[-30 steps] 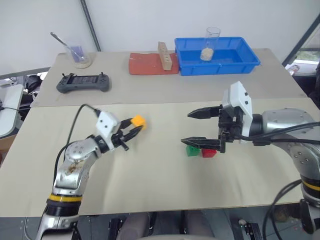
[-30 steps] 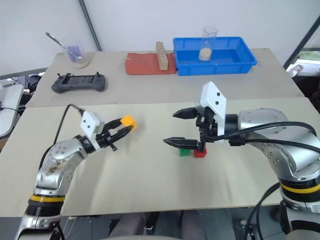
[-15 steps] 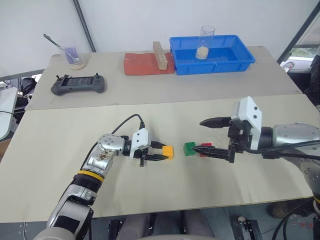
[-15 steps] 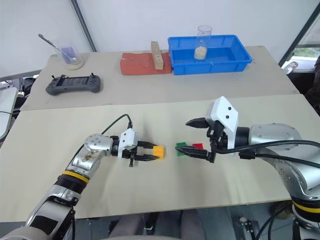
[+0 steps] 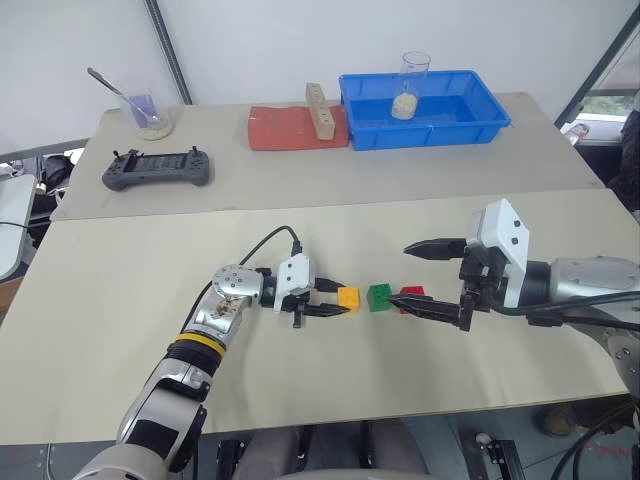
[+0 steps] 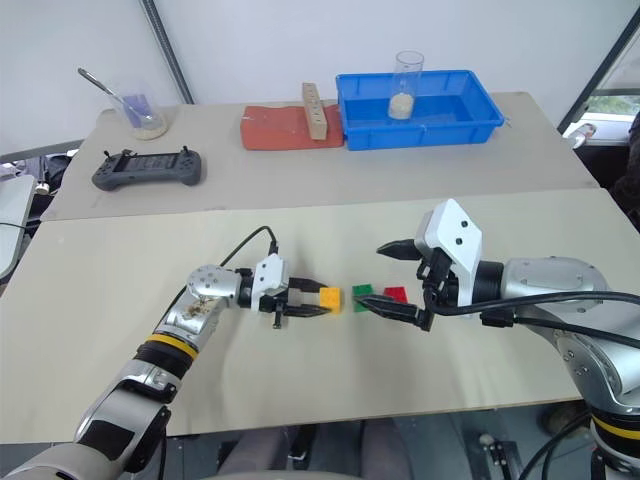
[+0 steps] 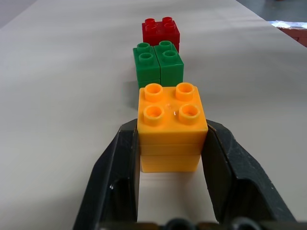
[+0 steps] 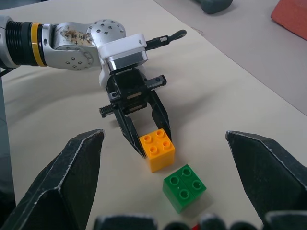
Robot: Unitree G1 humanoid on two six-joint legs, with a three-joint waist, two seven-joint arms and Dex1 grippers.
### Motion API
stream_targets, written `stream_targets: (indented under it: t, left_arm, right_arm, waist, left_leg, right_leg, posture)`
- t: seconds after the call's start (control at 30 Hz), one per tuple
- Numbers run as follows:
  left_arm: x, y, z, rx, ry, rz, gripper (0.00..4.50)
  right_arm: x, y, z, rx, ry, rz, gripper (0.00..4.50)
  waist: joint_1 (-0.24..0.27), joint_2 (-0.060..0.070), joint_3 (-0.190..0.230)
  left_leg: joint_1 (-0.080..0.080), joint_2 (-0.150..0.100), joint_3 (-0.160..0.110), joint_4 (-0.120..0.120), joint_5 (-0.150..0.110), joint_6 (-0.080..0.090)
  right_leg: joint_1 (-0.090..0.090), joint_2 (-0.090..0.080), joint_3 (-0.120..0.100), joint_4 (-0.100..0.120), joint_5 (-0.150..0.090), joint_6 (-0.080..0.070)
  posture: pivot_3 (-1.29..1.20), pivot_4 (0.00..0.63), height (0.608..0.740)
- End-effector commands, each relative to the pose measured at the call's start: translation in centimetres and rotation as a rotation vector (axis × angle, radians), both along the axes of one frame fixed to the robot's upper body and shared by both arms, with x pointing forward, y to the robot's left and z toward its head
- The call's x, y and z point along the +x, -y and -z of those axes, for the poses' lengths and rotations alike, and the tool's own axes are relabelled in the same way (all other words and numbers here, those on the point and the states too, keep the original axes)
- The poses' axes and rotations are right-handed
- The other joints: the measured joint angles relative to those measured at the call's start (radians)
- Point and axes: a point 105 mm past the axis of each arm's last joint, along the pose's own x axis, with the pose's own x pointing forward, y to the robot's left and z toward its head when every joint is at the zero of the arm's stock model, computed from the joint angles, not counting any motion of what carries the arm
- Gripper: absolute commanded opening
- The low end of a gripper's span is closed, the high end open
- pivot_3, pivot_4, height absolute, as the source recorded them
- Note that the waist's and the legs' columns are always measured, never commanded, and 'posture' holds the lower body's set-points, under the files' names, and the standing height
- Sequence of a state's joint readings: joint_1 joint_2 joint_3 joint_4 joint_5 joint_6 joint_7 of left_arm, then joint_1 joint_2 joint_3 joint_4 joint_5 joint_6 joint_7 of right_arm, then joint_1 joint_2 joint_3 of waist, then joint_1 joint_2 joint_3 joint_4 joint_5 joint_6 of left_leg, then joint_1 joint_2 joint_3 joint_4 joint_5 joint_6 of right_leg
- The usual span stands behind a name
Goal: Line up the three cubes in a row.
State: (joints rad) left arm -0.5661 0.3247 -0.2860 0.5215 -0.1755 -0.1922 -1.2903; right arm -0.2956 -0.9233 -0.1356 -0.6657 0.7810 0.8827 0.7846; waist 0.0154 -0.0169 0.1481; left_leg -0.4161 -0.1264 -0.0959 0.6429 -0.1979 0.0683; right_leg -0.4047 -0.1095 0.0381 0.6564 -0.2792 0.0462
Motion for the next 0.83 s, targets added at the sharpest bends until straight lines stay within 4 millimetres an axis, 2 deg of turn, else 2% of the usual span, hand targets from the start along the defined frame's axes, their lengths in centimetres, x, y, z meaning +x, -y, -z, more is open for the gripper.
stream_targets:
  t: [0.03,0.07,0.1,0.2,0.33,0.5,0.6,0.7,0.83]
  left_arm:
    - [0.2,0.2,-0.7,-0.01,0.003,0.01,3.71]
    - [0.3,0.1,-0.9,-0.013,0.002,0.007,4.16]
    - [0.3,0.1,-1.1,-0.015,0.003,0.005,4.42]
    - [0.4,-0.7,-1.9,-0.014,0.014,-0.003,4.42]
    - [0.3,-3.1,-4.1,-0.013,0.057,-0.056,4.42]
    - [0.2,-7.6,-8.0,0.041,0.129,-0.229,4.42]
    - [-0.1,-9.3,-9.7,0.054,0.137,-0.315,4.42]
    - [-0.6,-9.7,-10.2,0.072,0.148,-0.344,4.42]
    - [-1.0,-9.3,-10.1,0.073,0.127,-0.338,4.42]
  right_arm:
    - [-0.2,0.0,-0.8,0.001,0.052,-0.006,4.5]
    - [-0.2,0.1,-0.8,0.001,0.049,-0.004,4.5]
    - [-0.1,0.2,-0.7,0.001,0.047,-0.002,4.5]
    - [-0.1,0.5,-0.4,0.002,0.037,0.006,4.5]
    - [0.0,1.6,-0.1,-0.005,0.026,0.029,4.5]
    - [-0.1,4.6,0.6,-0.002,0.012,0.07,4.5]
    - [-0.3,6.2,1.1,-0.033,0.01,0.08,4.5]
    - [-0.4,7.2,1.6,-0.046,0.009,0.099,4.5]
    - [-0.3,7.3,1.8,-0.039,0.011,0.101,4.5]
  waist:
    - [-0.001,0.0,0.0]
    - [-0.001,0.0,0.0]
    - [-0.001,0.0,0.0]
    - [-0.001,0.0,0.0]
    - [-0.004,0.0,0.0]
    - [-0.005,0.0,0.0]
    - [-0.001,0.0,0.0]
    - [0.001,0.0,0.0]
    - [0.0,0.0,0.0]
  left_leg:
    - [0.0,0.0,0.0,0.0,0.0,0.0]
    - [0.0,0.0,0.0,0.0,0.0,0.0]
    - [0.0,0.0,0.0,0.0,0.0,0.0]
    - [0.0,0.0,0.0,0.0,0.0,0.0]
    - [0.0,0.0,0.0,0.0,0.0,0.0]
    - [0.0,0.001,0.0,0.0,0.0,0.0]
    - [0.0,0.0,0.0,0.0,0.0,0.0]
    - [0.001,0.0,0.0,0.0,0.0,0.0]
    - [0.001,0.001,0.0,0.0,0.0,0.0]
  right_leg:
    - [0.0,0.0,0.0,0.0,0.0,0.0]
    - [0.0,0.0,0.0,0.0,0.0,0.0]
    - [0.0,0.0,0.0,0.0,0.0,0.0]
    - [0.0,0.0,0.0,0.0,0.0,0.0]
    - [-0.001,0.001,0.0,0.001,0.0,0.0]
    - [-0.001,0.001,0.001,0.001,0.0,0.0]
    - [0.0,0.002,0.0,0.001,0.0,0.0]
    - [0.0,0.003,0.0,0.0,0.0,0.0]
    - [0.001,0.002,0.001,0.001,0.0,0.0]
  posture:
    - [0.0,0.15,0.74]
    - [0.0,0.15,0.74]
    - [0.0,0.15,0.74]
    - [0.0,0.15,0.74]
    - [0.0,0.15,0.74]
    - [0.0,0.15,0.74]
    - [0.0,0.15,0.74]
    - [0.0,0.15,0.74]
    - [0.0,0.15,0.74]
